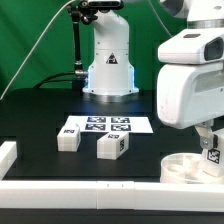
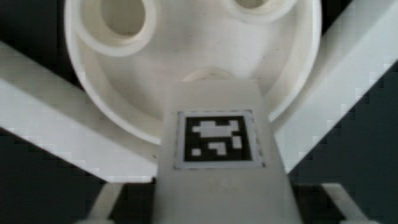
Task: Assemble stool
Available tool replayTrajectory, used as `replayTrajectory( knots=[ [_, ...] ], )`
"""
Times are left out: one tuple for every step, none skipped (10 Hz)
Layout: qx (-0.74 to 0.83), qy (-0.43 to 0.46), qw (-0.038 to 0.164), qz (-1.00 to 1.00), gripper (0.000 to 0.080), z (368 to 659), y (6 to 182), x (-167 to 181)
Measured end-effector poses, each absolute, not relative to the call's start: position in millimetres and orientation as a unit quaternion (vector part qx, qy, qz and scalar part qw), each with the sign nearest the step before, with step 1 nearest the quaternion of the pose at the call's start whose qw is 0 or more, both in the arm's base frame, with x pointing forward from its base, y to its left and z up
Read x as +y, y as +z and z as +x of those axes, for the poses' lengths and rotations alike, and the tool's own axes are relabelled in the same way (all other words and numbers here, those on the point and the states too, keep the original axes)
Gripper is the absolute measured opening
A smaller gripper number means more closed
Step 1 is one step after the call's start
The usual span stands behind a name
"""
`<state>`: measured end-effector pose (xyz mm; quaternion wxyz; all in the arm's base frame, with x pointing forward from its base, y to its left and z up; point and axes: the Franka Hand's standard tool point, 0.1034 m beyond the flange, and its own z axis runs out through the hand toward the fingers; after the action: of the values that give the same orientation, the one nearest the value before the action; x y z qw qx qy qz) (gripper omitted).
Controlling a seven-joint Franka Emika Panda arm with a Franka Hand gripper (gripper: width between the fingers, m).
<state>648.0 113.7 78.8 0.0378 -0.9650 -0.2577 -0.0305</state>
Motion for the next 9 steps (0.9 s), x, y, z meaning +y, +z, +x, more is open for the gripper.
replayTrajectory(
  knots=[
    [-0.222, -0.029, 0.039, -0.974, 0.0338, 648.0, 78.7, 113.8],
    [-0.188, -0.028, 0.04, -0.981, 0.0338, 648.0, 78.7, 113.9],
    [-0.15, -0.031, 0.043, -0.987, 0.0338, 648.8, 78.8, 114.2],
    [-0.083, -0.045, 0.047, -0.994, 0.0338, 650.3, 78.3, 114.3],
    [-0.028, -0.05, 0.049, -0.997, 0.0338, 649.3, 77.9, 115.3],
    [0.026, -0.055, 0.052, -0.997, 0.034, 649.2, 77.4, 117.9],
    [0.081, -0.056, 0.053, -0.994, 0.034, 649.1, 77.0, 117.1],
    [0.119, -0.054, 0.054, -0.99, 0.034, 648.9, 76.8, 116.6],
    [0.18, -0.05, 0.057, -0.981, 0.034, 648.6, 76.4, 115.7]
  ],
)
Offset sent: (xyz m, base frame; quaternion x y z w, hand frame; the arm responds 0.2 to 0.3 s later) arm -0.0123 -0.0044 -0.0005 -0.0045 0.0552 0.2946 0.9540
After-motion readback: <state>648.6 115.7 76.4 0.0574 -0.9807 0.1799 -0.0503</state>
